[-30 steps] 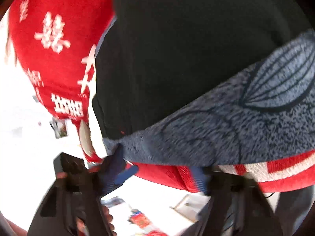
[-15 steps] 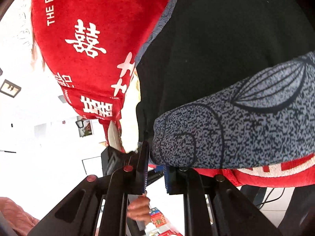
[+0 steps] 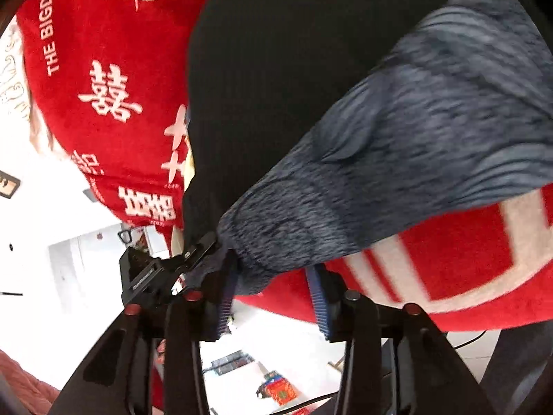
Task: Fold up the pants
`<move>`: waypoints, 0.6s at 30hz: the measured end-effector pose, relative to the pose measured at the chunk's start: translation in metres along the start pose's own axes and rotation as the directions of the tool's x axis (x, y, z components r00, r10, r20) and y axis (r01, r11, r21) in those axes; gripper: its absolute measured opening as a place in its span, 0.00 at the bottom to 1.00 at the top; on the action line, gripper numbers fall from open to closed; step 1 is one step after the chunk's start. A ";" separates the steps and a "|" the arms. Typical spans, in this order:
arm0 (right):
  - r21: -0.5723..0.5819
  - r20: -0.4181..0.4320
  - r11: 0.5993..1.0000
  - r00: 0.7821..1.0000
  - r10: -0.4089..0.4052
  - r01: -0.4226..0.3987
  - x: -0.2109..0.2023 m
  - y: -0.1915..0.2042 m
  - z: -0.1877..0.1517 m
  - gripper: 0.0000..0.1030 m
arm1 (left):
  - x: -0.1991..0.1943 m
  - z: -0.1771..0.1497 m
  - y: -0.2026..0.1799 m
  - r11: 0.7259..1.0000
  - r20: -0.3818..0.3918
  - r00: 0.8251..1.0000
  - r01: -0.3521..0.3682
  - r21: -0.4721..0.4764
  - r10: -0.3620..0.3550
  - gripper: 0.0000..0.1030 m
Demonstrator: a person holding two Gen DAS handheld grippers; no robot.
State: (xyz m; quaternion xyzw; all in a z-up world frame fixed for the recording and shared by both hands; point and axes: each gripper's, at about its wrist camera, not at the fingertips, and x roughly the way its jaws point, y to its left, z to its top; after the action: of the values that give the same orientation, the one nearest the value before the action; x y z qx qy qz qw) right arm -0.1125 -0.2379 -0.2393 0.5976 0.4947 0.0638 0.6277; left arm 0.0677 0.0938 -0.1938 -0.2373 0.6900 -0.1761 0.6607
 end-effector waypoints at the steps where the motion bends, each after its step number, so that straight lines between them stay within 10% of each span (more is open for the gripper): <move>1: 0.007 0.033 1.000 0.999 0.009 -0.009 -0.005 -0.005 0.000 0.47 | 0.000 0.001 -0.001 1.000 -0.007 1.000 -0.002 0.006 0.002 0.27; 18: 0.193 0.265 0.976 0.963 0.046 -0.100 -0.076 -0.051 -0.010 0.47 | 0.006 0.007 -0.005 0.999 -0.073 0.997 -0.024 0.035 0.027 0.27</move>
State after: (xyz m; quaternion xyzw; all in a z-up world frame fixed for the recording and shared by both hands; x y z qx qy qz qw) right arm -0.1838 -0.2967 -0.2372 0.6800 0.3901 -0.0426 0.6194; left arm 0.0748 0.0862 -0.1966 -0.2107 0.7137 -0.1880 0.6410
